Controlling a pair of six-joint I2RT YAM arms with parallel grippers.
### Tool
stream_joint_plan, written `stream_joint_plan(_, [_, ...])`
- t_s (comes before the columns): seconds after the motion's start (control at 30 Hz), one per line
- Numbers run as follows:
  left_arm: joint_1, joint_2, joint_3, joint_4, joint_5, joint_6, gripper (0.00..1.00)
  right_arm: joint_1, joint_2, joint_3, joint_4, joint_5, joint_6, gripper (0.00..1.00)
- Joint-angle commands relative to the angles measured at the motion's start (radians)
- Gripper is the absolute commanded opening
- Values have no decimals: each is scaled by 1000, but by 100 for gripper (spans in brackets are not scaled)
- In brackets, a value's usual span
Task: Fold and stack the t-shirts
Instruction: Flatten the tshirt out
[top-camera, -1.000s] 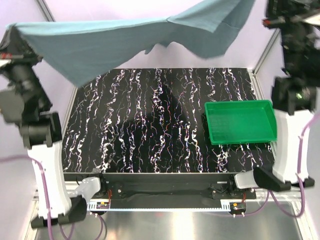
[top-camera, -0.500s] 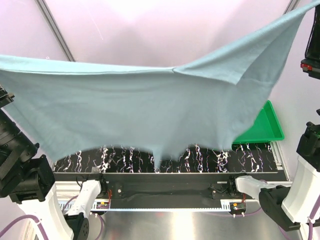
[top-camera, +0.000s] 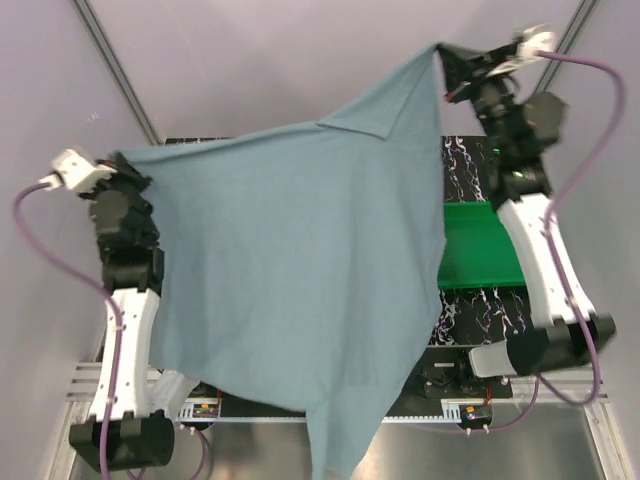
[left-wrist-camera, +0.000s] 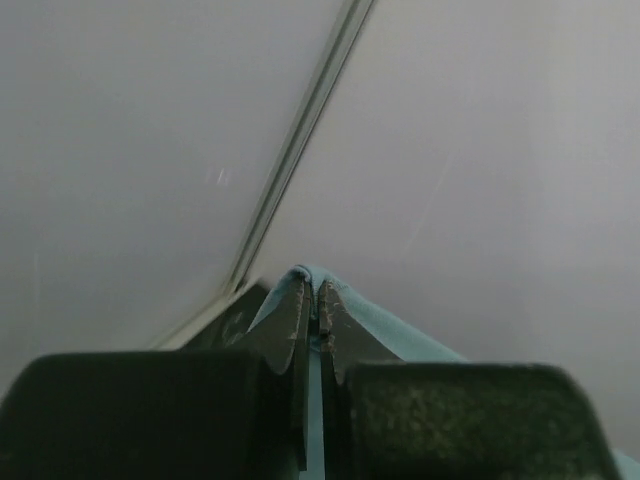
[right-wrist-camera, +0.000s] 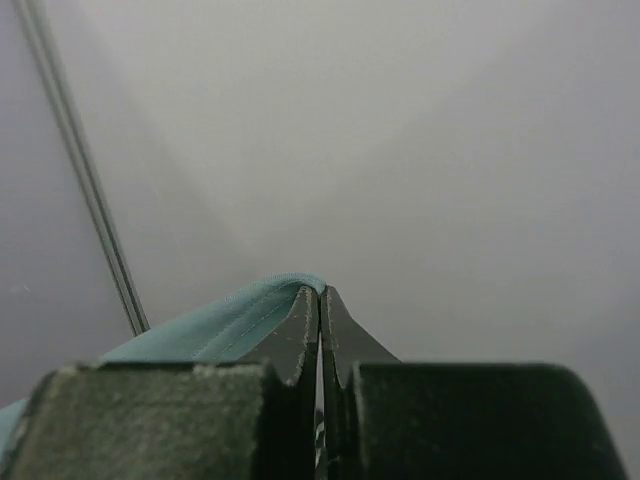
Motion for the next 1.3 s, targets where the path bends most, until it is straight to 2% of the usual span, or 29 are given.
stream_joint_plan(0.0, [0,39,-162,124,-105,-43,0,-3,144,-98,170,64,31,0])
stream_joint_plan(0.03, [0,67,-248,149,-122,-49,0,-3,183,-116,187,70,37,0])
stream_joint_plan(0.07, [0,126,-279,213,-133,-52,0,-3,266,-122,203,70,44,0])
stream_joint_plan(0.13, [2,221,-290,220,-164,-89,0,-3,348,-130,258,73,57,0])
stream_joint_plan(0.17, [2,269,-279,220,-164,-100,0,-3,435,-119,269,73,71,0])
stream_joint_plan(0.2, [2,385,-264,232,-156,-107,0,-1,479,-104,272,68,85,0])
stream_joint_plan(0.27, [5,510,-172,226,-121,-127,0,-1,611,-32,270,55,108,0])
stream_joint_plan(0.3, [6,620,-128,206,-110,-123,0,-1,654,-1,249,49,110,0])
stream_joint_plan(0.37, [22,732,4,126,-110,-127,0,-1,769,127,197,29,104,0])
stream_joint_plan(0.43, [42,856,72,76,-72,-147,0,0,835,247,132,32,103,0])
stream_joint_plan(0.57, [98,973,170,25,-21,-216,0,2,1019,482,-10,-1,111,0])
stream_joint_plan(0.6, [102,993,222,14,3,-224,0,3,1049,575,-71,-1,110,0])
stream_joint_plan(0.63, [103,1085,348,-54,32,-197,0,3,1148,755,-189,5,123,0])
stream_joint_plan(0.83, [123,1206,506,-237,54,-247,0,3,1262,942,-352,16,159,0])
stream_joint_plan(1.1, [134,1269,664,-382,109,-230,0,6,1198,866,-464,-2,260,0])
stream_joint_plan(1.27, [148,1288,702,-444,161,-261,0,8,1176,902,-602,-4,321,0])
